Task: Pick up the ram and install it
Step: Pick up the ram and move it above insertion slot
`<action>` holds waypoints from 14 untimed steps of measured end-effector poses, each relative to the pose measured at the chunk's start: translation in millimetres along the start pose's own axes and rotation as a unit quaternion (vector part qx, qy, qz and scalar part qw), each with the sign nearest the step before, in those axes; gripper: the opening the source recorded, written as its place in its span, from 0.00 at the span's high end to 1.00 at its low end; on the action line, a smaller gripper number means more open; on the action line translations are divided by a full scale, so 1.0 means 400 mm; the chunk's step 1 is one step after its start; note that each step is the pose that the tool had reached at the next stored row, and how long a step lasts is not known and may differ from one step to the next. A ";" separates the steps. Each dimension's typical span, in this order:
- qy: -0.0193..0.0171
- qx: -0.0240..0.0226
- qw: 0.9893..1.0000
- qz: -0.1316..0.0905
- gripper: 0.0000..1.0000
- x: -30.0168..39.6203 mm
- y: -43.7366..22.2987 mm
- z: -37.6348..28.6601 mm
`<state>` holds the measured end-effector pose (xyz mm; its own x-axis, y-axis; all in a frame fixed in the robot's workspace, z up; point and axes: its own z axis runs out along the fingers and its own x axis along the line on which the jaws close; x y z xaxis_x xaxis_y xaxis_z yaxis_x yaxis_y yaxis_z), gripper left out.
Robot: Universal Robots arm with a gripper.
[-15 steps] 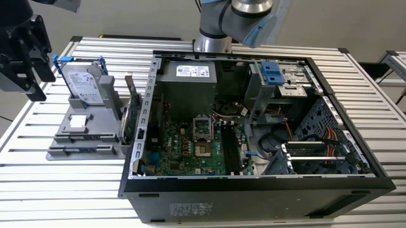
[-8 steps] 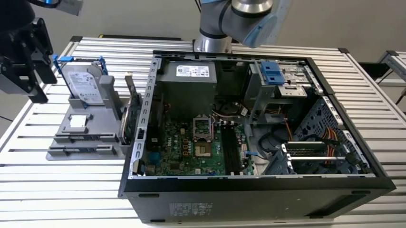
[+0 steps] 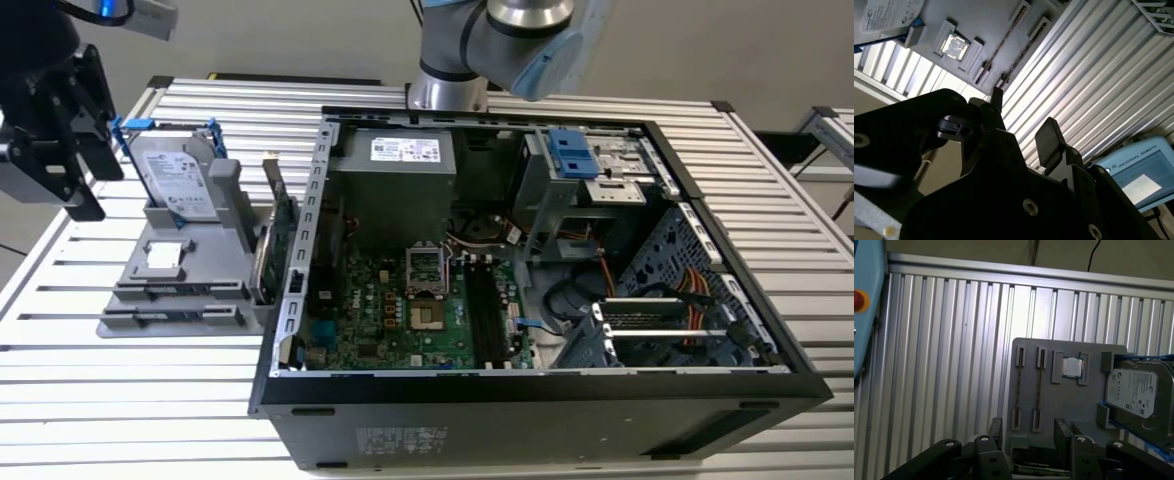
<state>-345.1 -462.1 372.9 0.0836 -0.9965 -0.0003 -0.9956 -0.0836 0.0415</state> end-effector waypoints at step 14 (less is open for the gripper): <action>0.000 0.000 1.000 0.000 0.00 0.000 -0.001 0.020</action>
<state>-345.1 -462.1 364.9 0.0834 -0.9965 0.0000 -0.9957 -0.0834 0.0415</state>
